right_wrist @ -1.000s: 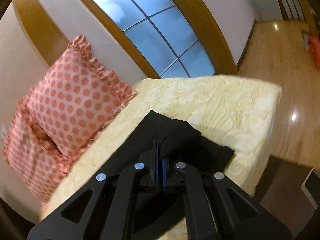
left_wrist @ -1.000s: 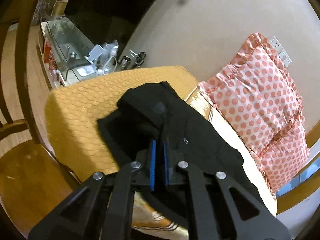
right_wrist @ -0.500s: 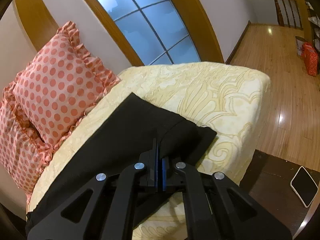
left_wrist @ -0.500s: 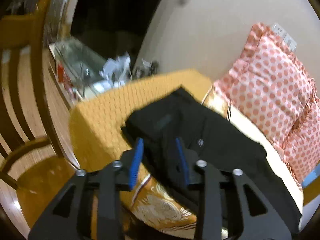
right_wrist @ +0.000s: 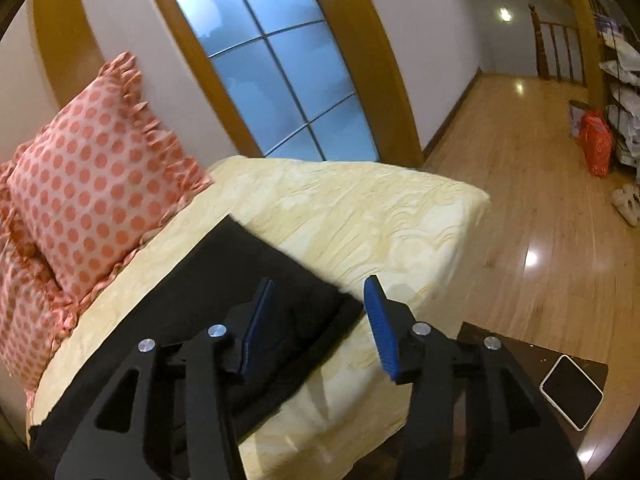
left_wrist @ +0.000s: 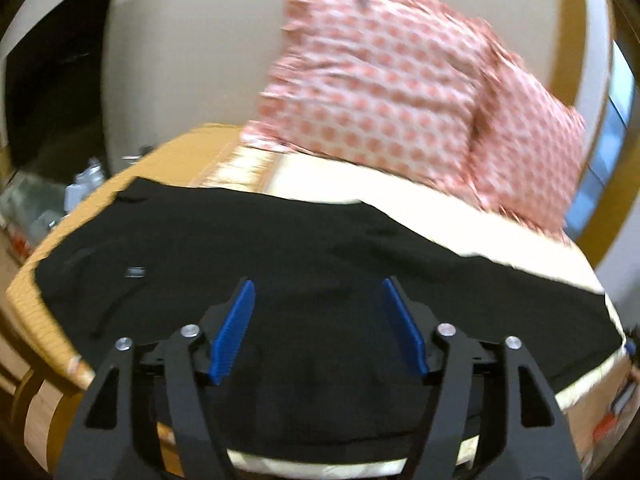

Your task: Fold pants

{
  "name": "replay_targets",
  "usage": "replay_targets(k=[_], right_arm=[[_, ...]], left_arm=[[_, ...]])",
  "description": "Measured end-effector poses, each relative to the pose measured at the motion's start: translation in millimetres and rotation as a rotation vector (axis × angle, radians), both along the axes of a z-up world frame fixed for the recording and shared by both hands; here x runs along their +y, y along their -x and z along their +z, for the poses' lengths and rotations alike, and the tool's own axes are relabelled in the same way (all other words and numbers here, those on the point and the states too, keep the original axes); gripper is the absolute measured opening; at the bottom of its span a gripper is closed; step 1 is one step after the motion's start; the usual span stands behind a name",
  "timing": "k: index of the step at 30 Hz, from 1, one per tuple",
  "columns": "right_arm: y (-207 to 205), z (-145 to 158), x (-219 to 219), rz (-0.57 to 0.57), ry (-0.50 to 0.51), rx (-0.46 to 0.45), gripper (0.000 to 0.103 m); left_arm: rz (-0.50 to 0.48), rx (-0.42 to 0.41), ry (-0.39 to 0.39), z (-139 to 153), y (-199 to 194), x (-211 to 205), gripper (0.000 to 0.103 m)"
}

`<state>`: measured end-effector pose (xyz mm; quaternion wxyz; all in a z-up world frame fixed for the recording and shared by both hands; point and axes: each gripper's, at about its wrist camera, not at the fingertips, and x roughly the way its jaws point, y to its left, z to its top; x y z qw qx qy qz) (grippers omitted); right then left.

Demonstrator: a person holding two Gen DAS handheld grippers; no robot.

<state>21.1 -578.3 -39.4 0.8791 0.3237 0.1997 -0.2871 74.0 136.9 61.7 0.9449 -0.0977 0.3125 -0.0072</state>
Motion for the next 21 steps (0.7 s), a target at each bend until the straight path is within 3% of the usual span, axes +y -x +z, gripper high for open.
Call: replay_targets(k=[3, 9, 11, 13, 15, 18, 19, 20, 21], right_arm=[[-3, -12, -13, 0.012, -0.077, -0.001, 0.048], [-6, -12, 14, 0.115, -0.027, -0.006, 0.043], [-6, -15, 27, 0.191, -0.063, -0.058, 0.033], [-8, -18, 34, 0.235, -0.097, -0.090, 0.032], [-8, -19, 34, 0.193, -0.091, -0.095, 0.032], [-5, -22, 24, 0.141, -0.158, -0.144, 0.032], [-5, -22, 21, 0.125, -0.163, -0.148, 0.024], [-7, -22, 19, 0.108, -0.155, -0.140, 0.007], [-9, -23, 17, 0.108, -0.149, -0.137, 0.005]], left_arm=[[-0.038, 0.038, 0.022, -15, -8, -13, 0.068], [-0.045, 0.087, 0.056, -34, -9, -17, 0.069], [-0.043, 0.093, 0.073, -36, -8, -16, 0.070], [-0.045, 0.099, 0.086, -39, -7, -13, 0.070], [-0.044, 0.101, 0.085, -41, -7, -14, 0.071], [-0.044, 0.092, 0.083, -42, -2, -11, 0.073], [-0.042, 0.091, 0.081, -42, -5, -13, 0.075], [-0.041, 0.086, 0.081, -43, -3, -12, 0.075], [-0.042, 0.083, 0.081, -43, -2, -11, 0.076]])
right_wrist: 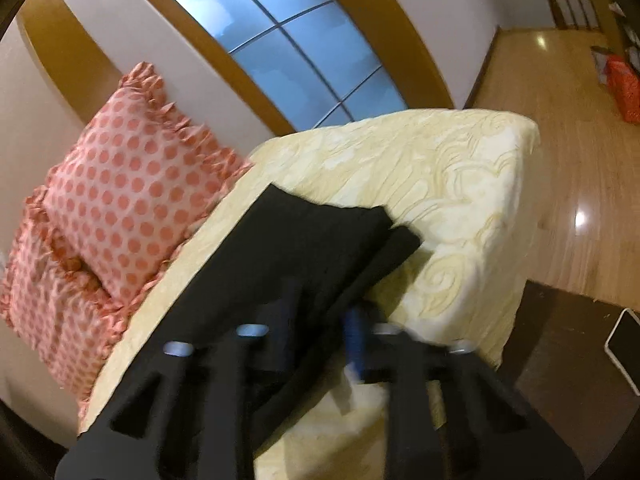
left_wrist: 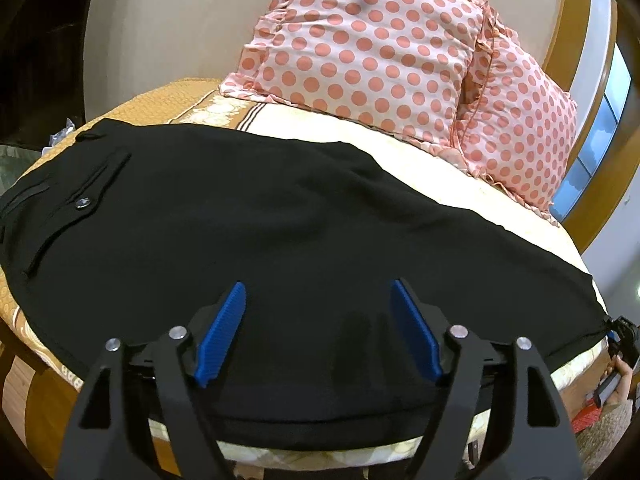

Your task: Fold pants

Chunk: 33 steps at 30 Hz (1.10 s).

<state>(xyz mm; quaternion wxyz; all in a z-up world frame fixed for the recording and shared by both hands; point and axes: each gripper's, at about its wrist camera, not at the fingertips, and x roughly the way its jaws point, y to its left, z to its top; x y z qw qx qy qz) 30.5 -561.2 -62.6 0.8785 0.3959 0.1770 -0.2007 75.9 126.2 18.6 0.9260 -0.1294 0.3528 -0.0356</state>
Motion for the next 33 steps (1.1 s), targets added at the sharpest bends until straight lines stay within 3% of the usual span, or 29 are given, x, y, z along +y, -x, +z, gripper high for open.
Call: replay_targets(k=[4, 9, 13, 17, 21, 25, 28, 33], right_arm=[[-2, 12, 8, 0.023, 0.030, -0.040, 0.005], [-13, 68, 50, 0.153, 0.146, -0.143, 0.004], [-34, 124, 126, 0.385, 0.234, -0.281, 0.004], [-61, 153, 225, 0.675, 0.248, -0.379, 0.004], [-88, 143, 339, 1.000, 0.238, -0.351, 0.004], [-105, 85, 432, 1.229, 0.289, -0.133, 0.004], [-107, 57, 451, 1.273, 0.284, -0.048, 0.004], [-97, 75, 461, 1.239, 0.362, -0.102, 0.004]], left_arm=[[-0.017, 0.000, 0.011, -7, 2, 4, 0.078], [-0.044, -0.030, 0.044, -9, 5, 6, 0.088], [-0.042, -0.042, 0.047, -10, 5, 3, 0.091], [-0.028, -0.053, 0.051, -9, 8, 1, 0.090], [-0.030, -0.071, 0.107, -2, 18, 7, 0.090], [0.016, -0.109, 0.064, 8, 36, 20, 0.090], [0.059, -0.143, 0.018, 18, 49, 33, 0.090], [0.107, -0.181, 0.026, 27, 56, 52, 0.090]])
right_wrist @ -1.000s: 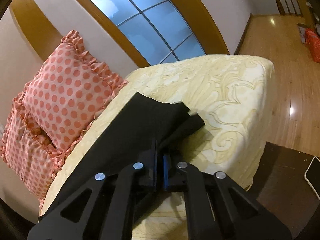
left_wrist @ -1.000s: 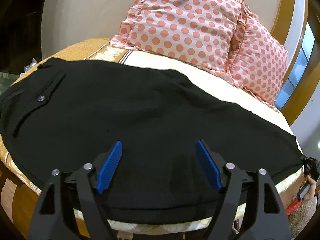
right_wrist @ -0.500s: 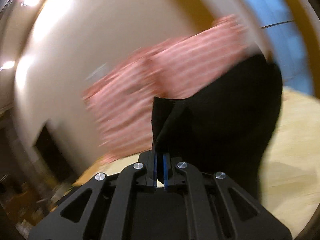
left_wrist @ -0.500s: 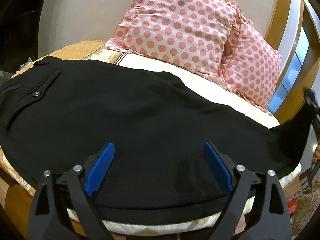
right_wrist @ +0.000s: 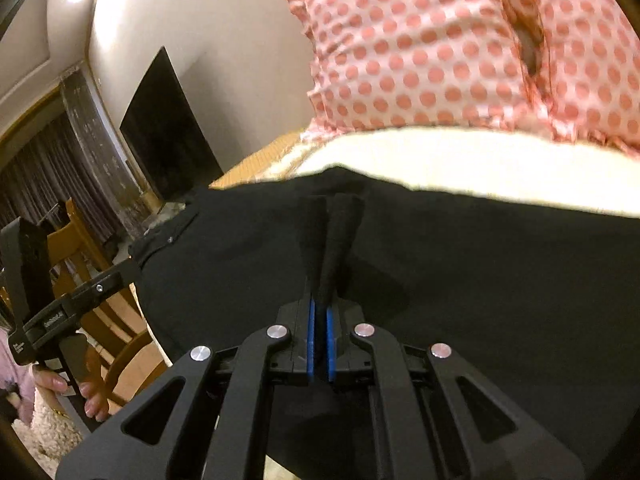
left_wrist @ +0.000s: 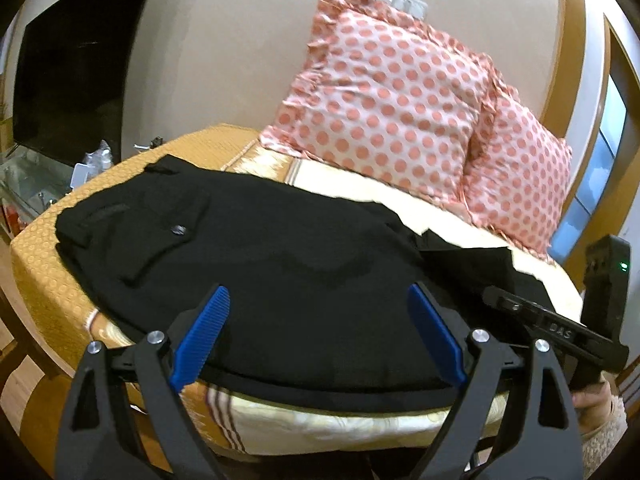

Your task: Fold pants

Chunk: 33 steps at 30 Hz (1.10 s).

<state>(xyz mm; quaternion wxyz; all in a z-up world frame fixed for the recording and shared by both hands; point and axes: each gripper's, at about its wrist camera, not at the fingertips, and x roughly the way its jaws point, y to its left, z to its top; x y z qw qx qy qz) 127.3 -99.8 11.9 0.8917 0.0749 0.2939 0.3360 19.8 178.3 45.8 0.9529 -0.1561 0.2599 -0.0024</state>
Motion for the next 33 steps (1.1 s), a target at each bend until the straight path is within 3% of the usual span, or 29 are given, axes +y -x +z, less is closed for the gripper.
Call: replay_targets(k=[3, 6, 7, 9, 10, 12, 14, 17, 19, 21, 24, 26, 29, 31, 33], right_arm=[[1, 8, 11, -0.008, 0.000, -0.040, 0.004], [18, -2, 47, 0.042, 0.169, -0.123, 0.005], [28, -10, 61, 0.080, 0.275, -0.171, 0.005], [45, -20, 76, 0.123, 0.403, -0.233, 0.015], [52, -24, 78, 0.154, 0.429, -0.254, 0.032], [65, -27, 77, 0.232, 0.422, -0.263, 0.038], [69, -17, 64, 0.289, 0.316, -0.241, 0.038], [65, 2, 45, 0.184, 0.187, -0.236, 0.038], [52, 7, 39, 0.061, 0.203, -0.239, 0.038], [40, 2, 40, 0.010, 0.248, -0.209, 0.038], [37, -24, 55, 0.036, 0.401, -0.146, 0.039], [48, -26, 55, 0.031, 0.412, -0.200, 0.041], [46, -23, 43, 0.048, 0.344, -0.142, 0.041], [43, -21, 35, 0.033, 0.293, -0.100, 0.064], [43, -19, 31, 0.019, 0.279, -0.098, 0.069]], left_arm=[[0.015, 0.002, 0.030, -1, -2, 6, 0.090], [0.014, 0.017, 0.053, -4, -3, 8, 0.090], [0.017, 0.022, 0.048, -5, -3, 9, 0.090], [0.032, 0.023, 0.027, -6, -1, 11, 0.090], [0.043, 0.020, 0.017, -5, 1, 14, 0.090], [0.061, 0.008, 0.012, -4, 6, 20, 0.090], [0.081, 0.000, 0.012, -3, 10, 25, 0.090], [0.120, -0.004, 0.011, -1, 14, 35, 0.090], [0.140, -0.001, 0.013, -1, 15, 39, 0.090], [0.160, 0.008, 0.014, -2, 17, 43, 0.090], [0.173, 0.025, 0.039, -3, 19, 53, 0.090], [0.188, 0.028, 0.082, -5, 21, 66, 0.090], [0.228, 0.021, 0.155, -6, 23, 92, 0.090], [0.276, 0.020, 0.213, -5, 21, 116, 0.090], [0.304, 0.028, 0.259, -6, 19, 133, 0.090]])
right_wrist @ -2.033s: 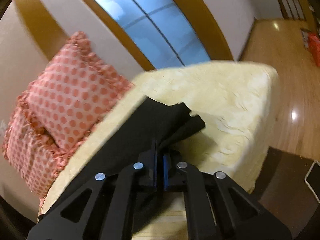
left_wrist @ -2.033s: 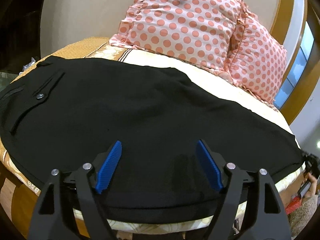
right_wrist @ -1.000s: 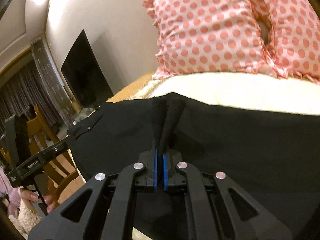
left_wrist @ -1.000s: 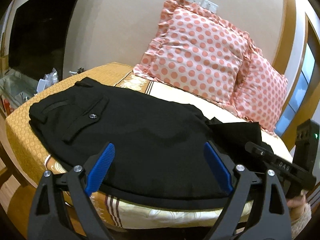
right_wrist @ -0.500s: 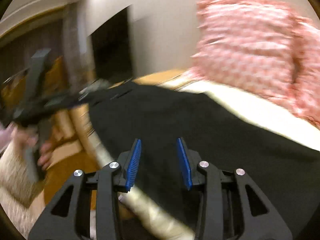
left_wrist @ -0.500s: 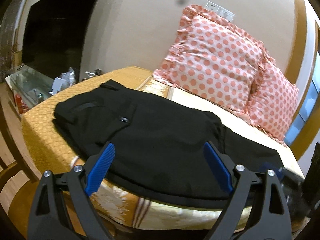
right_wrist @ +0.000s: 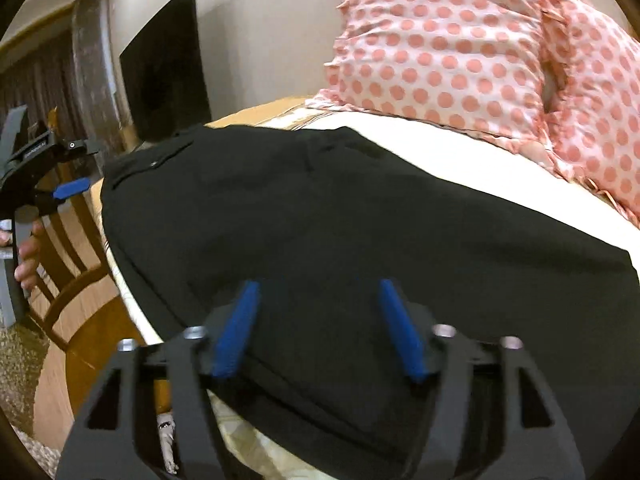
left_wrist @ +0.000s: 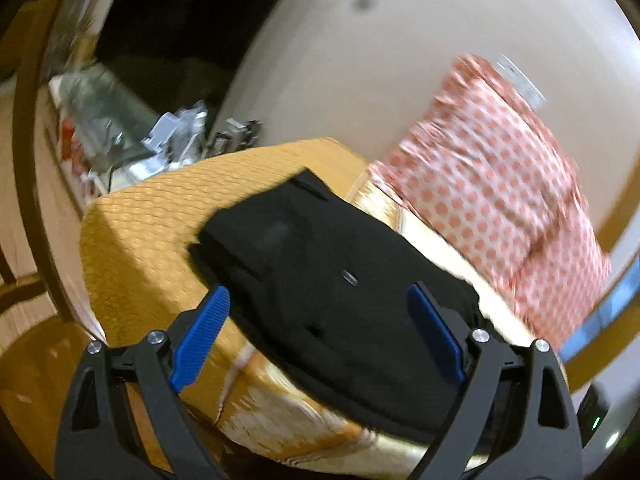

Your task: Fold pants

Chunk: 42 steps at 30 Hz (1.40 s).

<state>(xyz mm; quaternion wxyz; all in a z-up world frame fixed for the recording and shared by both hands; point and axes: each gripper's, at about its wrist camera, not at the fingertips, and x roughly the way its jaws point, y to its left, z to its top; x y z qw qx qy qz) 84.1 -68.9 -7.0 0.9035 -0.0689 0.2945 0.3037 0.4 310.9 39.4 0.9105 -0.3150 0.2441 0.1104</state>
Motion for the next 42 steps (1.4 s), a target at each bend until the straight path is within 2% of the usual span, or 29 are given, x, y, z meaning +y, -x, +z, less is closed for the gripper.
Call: replay_targets(k=[7, 12, 14, 18, 21, 24, 30, 32, 34, 36, 42], right_arm=[[2, 10, -3, -0.002, -0.036, -0.005, 0.069], [-1, 13, -5, -0.004, -0.037, -0.008, 0.073], [-2, 12, -7, -0.011, -0.043, -0.003, 0.073], [-4, 11, -9, -0.021, -0.051, 0.007, 0.073], [-1, 11, -11, -0.020, -0.045, 0.000, 0.073], [-2, 11, -14, -0.029, -0.054, 0.001, 0.073], [-1, 11, -19, -0.036, -0.061, -0.003, 0.073], [-1, 11, -20, -0.037, -0.063, -0.002, 0.073], [-1, 11, -23, -0.041, -0.072, -0.002, 0.073], [0, 11, -28, -0.047, -0.082, -0.004, 0.073], [2, 13, -56, -0.092, -0.135, -0.009, 0.073]], left_arm=[[0.039, 0.083, 0.131, -22, -18, 27, 0.089], [0.064, 0.046, 0.157, -26, -15, 28, 0.089], [0.007, 0.028, 0.191, -28, -17, 17, 0.089], [-0.025, 0.020, 0.184, -28, -19, -3, 0.089], [-0.025, -0.027, 0.292, -33, -16, -1, 0.087], [-0.008, -0.031, 0.334, -36, -19, 4, 0.078], [0.058, -0.027, 0.404, -49, -18, 20, 0.036], [0.065, -0.007, 0.373, -48, -21, 19, 0.029], [0.063, 0.001, 0.304, -41, -22, 13, 0.020], [0.048, -0.009, 0.226, -27, -24, 4, 0.017], [-0.077, -0.050, 0.026, 31, -46, -40, 0.014]])
